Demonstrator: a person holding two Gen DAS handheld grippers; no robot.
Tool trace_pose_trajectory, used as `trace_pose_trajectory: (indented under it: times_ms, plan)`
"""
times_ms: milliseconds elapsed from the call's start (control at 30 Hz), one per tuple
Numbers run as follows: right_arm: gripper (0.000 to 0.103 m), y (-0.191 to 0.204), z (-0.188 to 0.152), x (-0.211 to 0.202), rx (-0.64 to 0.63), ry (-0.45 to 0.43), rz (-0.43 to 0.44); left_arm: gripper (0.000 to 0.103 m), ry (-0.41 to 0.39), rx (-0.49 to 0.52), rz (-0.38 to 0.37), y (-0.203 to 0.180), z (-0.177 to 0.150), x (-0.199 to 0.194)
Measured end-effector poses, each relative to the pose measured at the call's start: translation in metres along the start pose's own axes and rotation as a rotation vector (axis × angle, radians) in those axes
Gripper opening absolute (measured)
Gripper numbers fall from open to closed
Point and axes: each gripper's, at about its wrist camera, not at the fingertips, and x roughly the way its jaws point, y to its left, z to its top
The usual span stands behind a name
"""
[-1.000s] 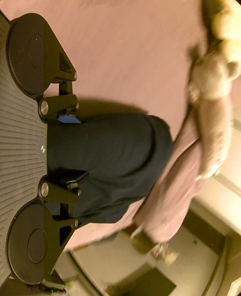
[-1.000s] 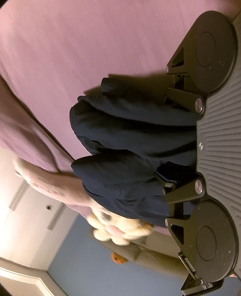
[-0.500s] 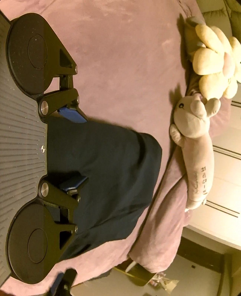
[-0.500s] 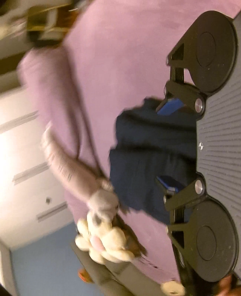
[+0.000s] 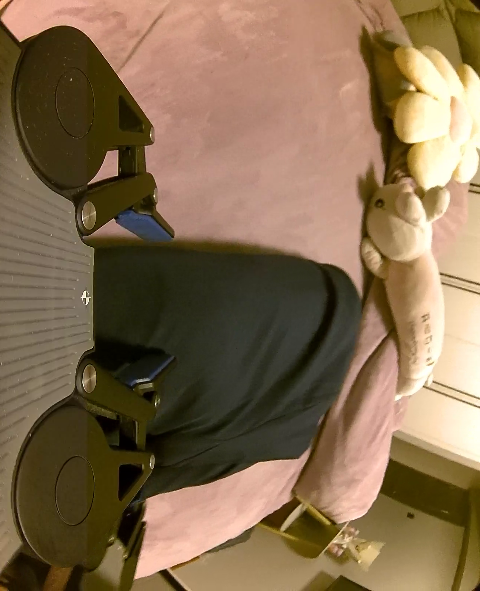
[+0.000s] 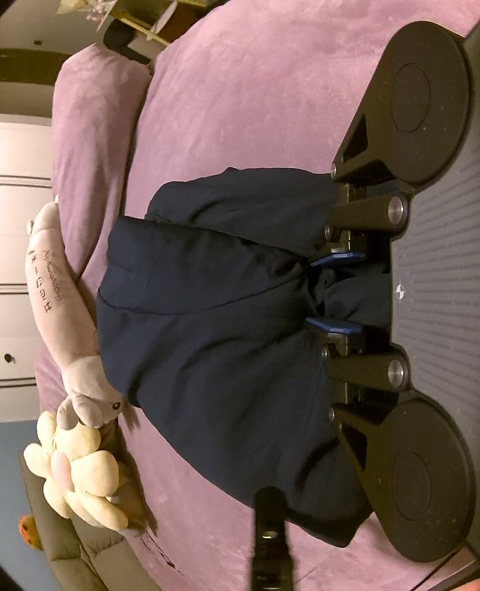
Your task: Fold large clothes
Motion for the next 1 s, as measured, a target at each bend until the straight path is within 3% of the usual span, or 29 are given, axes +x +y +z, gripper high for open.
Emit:
trace_pose_trajectory:
  times_ms: [100,200,367,567,700,767,800,833,867,1000]
  plan:
    - [0.028,0.009,0.005,0.0,-0.011,0.013,-0.015,0.082,-0.01,0.03,0.033,0.002,-0.005,0.003]
    - [0.031,0.014,0.001,-0.015,-0.008,0.01,-0.04,0.082,0.009,-0.026,-0.002,0.012,-0.009,-0.006]
    - [0.032,0.022,-0.008,-0.014,-0.024,0.03,-0.087,0.082,0.023,-0.024,-0.018,0.018,-0.017,-0.007]
    - [0.035,0.022,-0.006,0.006,-0.058,0.061,-0.092,0.092,0.015,0.065,0.0,0.015,-0.026,0.012]
    - [0.041,0.026,-0.006,-0.01,-0.055,0.025,-0.104,0.095,0.026,-0.001,-0.007,0.024,-0.026,0.008]
    - [0.046,0.026,-0.011,-0.028,-0.037,0.012,-0.105,0.095,0.032,0.005,0.003,0.023,-0.025,-0.005]
    - [0.059,0.026,-0.013,-0.038,-0.029,0.011,-0.107,0.094,0.033,0.032,0.009,0.02,-0.027,-0.013]
    - [0.088,0.026,-0.015,-0.047,-0.014,0.018,-0.11,0.095,0.034,0.066,0.016,0.018,-0.03,-0.021]
    - [0.099,0.025,-0.018,-0.052,0.0,0.041,-0.115,0.095,0.035,0.092,0.03,0.016,-0.035,-0.029]
    - [0.099,0.029,-0.041,-0.063,0.031,0.151,-0.089,0.096,0.074,0.144,0.115,0.011,-0.055,-0.046]
